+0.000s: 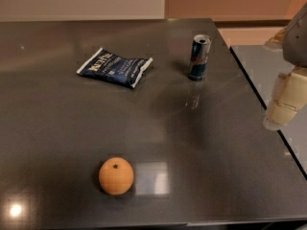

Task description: Move orange near blue chip bag

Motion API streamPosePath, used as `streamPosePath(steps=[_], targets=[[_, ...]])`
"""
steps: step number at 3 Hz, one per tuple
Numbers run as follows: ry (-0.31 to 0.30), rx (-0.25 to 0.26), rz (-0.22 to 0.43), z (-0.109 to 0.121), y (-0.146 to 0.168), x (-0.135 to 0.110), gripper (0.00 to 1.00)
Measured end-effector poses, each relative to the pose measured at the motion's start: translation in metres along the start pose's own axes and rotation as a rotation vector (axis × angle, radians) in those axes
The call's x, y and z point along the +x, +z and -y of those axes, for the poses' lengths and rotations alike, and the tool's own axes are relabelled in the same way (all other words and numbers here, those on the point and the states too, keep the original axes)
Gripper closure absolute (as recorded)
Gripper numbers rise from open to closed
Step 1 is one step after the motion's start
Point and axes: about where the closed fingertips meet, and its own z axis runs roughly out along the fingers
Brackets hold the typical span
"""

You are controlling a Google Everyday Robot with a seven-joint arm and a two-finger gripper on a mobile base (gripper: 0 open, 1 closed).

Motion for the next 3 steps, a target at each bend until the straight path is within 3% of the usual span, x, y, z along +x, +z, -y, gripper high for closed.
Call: streamPosePath(steps=[1,3], targets=[[-0.001,0.002,0.002,0.0,-0.001,-0.001,0.0],[-0.101,-0.021,0.113,-0.02,-0.001,-0.038,0.0]])
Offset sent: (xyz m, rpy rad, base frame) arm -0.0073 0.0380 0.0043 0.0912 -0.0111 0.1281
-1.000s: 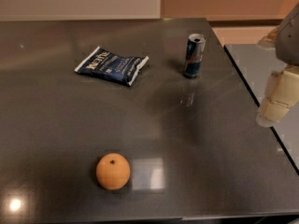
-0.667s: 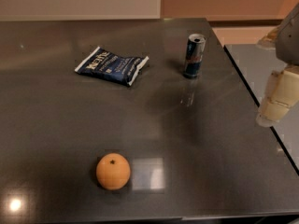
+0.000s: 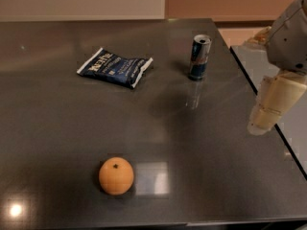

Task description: Move orange near blue chip bag

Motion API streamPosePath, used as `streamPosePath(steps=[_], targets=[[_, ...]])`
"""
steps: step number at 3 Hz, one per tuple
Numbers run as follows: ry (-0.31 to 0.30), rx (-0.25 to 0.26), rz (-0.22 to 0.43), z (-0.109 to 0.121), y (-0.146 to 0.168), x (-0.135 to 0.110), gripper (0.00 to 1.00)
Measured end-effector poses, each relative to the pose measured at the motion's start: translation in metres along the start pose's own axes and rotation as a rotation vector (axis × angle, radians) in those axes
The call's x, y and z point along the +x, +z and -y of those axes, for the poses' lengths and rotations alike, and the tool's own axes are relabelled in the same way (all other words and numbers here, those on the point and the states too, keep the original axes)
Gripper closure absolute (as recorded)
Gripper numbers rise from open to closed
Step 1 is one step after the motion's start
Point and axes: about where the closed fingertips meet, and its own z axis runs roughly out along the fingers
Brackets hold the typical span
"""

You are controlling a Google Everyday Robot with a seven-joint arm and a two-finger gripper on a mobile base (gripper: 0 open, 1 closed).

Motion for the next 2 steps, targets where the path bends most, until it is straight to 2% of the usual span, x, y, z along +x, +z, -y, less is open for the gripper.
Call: streamPosePath(steps=[1,2], targets=[[-0.082,-0.048,0.071,-0.017,0.014,-0.029,0.0],[-0.188,-0.15,0.148,-0.044,0.048,-0.065,0.0]])
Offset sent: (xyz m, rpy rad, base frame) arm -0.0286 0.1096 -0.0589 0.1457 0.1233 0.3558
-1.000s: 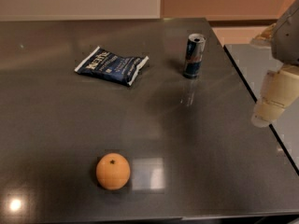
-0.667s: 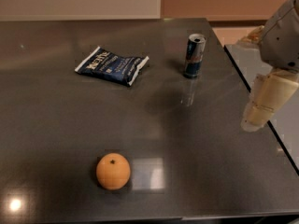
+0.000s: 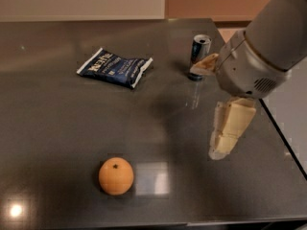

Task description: Move orange near blue chip bag

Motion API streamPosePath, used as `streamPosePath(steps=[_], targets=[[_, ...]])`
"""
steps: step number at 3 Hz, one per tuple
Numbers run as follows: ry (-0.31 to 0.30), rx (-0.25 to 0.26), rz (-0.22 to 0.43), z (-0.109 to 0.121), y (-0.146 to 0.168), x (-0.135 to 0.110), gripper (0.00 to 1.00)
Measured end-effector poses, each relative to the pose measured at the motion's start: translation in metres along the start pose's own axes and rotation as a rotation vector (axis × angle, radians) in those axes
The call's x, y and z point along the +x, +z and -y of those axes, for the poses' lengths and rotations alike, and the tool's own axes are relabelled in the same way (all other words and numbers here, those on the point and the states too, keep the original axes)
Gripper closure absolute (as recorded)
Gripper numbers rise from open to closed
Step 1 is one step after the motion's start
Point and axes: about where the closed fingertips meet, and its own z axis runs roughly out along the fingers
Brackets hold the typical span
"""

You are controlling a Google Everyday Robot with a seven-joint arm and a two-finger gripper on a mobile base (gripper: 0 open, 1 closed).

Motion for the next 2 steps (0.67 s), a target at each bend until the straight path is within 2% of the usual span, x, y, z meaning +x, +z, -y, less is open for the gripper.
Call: streamPosePath(steps=[2], targets=[[-0.128,-0.136,0.08,-0.03,0.058,-0.044,0.0]])
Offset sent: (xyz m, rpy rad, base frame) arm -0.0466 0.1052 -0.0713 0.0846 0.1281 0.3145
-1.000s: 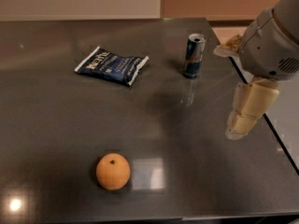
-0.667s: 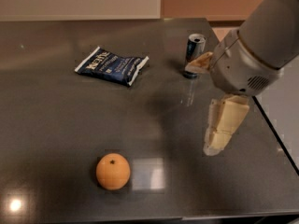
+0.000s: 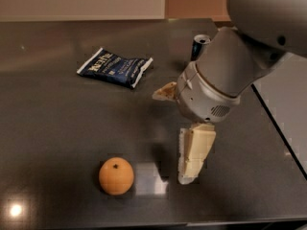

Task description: Move orange near blue chip bag

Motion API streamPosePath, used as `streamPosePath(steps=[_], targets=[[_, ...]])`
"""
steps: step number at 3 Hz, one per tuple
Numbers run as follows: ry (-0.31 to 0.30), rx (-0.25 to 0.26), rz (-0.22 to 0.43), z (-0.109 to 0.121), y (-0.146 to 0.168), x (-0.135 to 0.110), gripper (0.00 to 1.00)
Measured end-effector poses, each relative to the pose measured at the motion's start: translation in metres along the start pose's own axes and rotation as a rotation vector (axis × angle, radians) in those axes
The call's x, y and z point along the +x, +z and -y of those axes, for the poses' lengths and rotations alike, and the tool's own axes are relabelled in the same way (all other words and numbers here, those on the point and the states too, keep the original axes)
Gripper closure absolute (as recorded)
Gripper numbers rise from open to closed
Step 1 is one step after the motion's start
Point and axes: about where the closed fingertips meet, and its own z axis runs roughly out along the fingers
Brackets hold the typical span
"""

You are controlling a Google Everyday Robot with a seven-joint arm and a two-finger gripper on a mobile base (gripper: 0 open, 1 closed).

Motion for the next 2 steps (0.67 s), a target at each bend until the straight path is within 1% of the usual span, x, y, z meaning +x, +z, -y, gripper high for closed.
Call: streamPosePath(steps=[2], targets=[[-0.098,-0.079,0.086,-0.008,0.05,-0.051,0.0]])
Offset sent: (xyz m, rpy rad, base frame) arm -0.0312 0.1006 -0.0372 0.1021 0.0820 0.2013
